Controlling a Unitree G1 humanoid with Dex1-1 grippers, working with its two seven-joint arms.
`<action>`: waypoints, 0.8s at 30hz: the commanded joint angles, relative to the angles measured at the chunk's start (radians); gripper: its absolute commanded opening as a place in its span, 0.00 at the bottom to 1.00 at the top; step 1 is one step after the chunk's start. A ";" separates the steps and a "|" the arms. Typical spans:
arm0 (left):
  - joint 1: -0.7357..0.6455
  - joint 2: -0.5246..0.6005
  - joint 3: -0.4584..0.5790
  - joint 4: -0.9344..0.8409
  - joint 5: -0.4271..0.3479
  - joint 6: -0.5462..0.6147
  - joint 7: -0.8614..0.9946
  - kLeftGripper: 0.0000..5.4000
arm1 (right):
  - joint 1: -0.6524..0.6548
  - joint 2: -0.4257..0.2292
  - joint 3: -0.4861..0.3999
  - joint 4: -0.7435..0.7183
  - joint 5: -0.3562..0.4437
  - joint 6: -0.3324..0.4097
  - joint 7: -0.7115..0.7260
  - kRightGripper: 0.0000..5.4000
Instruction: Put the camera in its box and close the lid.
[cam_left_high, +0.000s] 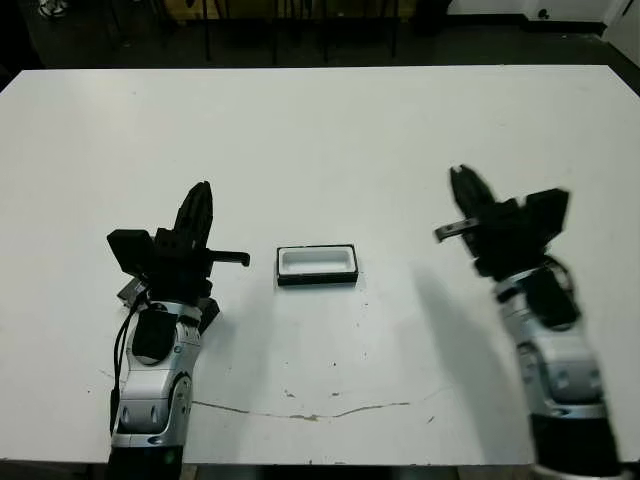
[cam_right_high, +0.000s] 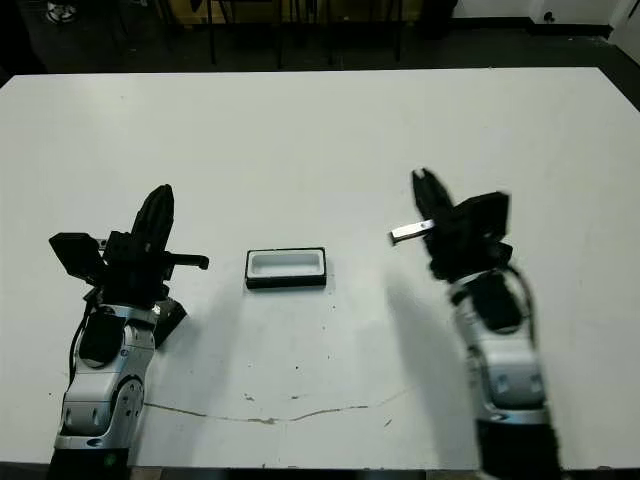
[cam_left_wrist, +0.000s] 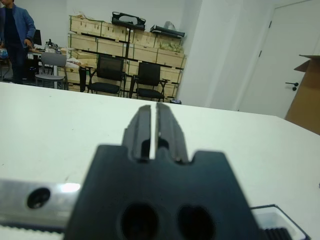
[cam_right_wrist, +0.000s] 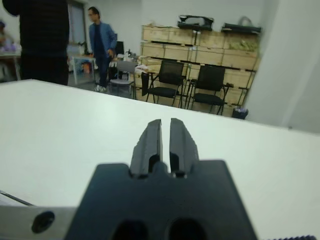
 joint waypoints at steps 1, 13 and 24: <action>0.017 0.014 0.004 0.008 0.009 0.005 0.004 0.00 | -0.048 -0.113 -0.026 0.084 -0.014 0.009 0.073 0.00; 0.022 0.015 0.005 0.004 0.012 0.010 0.009 0.00 | -0.222 -0.445 -0.016 0.560 0.022 -0.041 0.583 0.18; 0.023 0.013 0.001 0.003 0.003 0.018 0.003 0.00 | -0.462 -0.504 0.087 1.064 -0.002 -0.085 1.114 0.54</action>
